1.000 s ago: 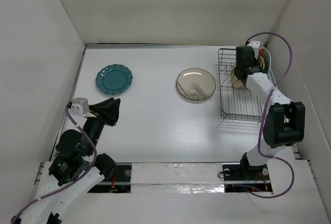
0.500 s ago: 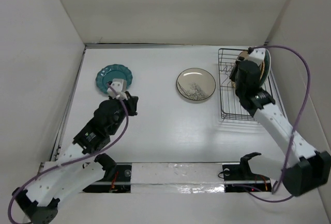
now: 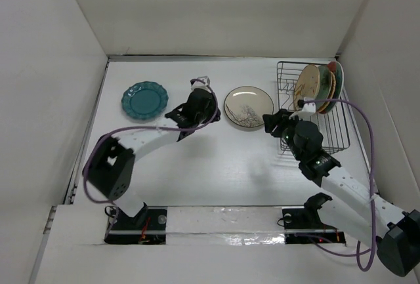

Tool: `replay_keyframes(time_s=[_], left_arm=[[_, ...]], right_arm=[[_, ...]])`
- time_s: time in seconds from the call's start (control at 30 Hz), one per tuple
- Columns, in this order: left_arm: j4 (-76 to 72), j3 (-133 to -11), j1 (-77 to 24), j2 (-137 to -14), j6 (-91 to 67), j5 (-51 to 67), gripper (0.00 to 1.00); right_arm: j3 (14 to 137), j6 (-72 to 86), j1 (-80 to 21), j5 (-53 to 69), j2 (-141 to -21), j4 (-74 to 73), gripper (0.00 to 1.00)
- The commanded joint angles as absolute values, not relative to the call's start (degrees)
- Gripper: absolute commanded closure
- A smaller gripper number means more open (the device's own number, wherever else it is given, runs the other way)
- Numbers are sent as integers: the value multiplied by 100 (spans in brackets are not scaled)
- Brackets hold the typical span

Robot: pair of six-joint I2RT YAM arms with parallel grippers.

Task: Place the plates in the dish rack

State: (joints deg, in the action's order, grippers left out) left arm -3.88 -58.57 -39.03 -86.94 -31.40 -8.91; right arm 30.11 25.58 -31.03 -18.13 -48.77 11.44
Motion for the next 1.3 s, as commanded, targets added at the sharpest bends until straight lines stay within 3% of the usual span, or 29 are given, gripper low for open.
replay_keyframes(time_s=[0.0, 0.2, 0.47, 0.87, 0.97, 1.0, 1.27], left_arm=[[-984, -6484, -3736, -9716, -3725, -493, 64], [-915, -7767, -3551, -11422, -3893, -97, 46], [-1854, -7673, -3164, -12216, -4693, 975, 48], [-3190, -7216, -3164, -12621, -5511, 1696, 74], [-3348, -7119, -3111, -12586, -5484, 1661, 88], [-3375, -7041, -3111, -12560, -5476, 1652, 100], [-4305, -5548, -2734, -11296, -5502, 1415, 100]], right_arm=[[2840, 2900, -3190, -1197, -4711, 2083, 48], [2575, 3050, -3243, -923, -4676, 2417, 47], [2487, 3085, -3296, -861, -4588, 2470, 47], [2514, 3094, -3349, -818, -4755, 2522, 48], [2522, 3085, -3349, -826, -4816, 2522, 48], [2522, 3085, -3349, -817, -4834, 2522, 48], [2558, 2989, -3296, -800, -5071, 2575, 45]])
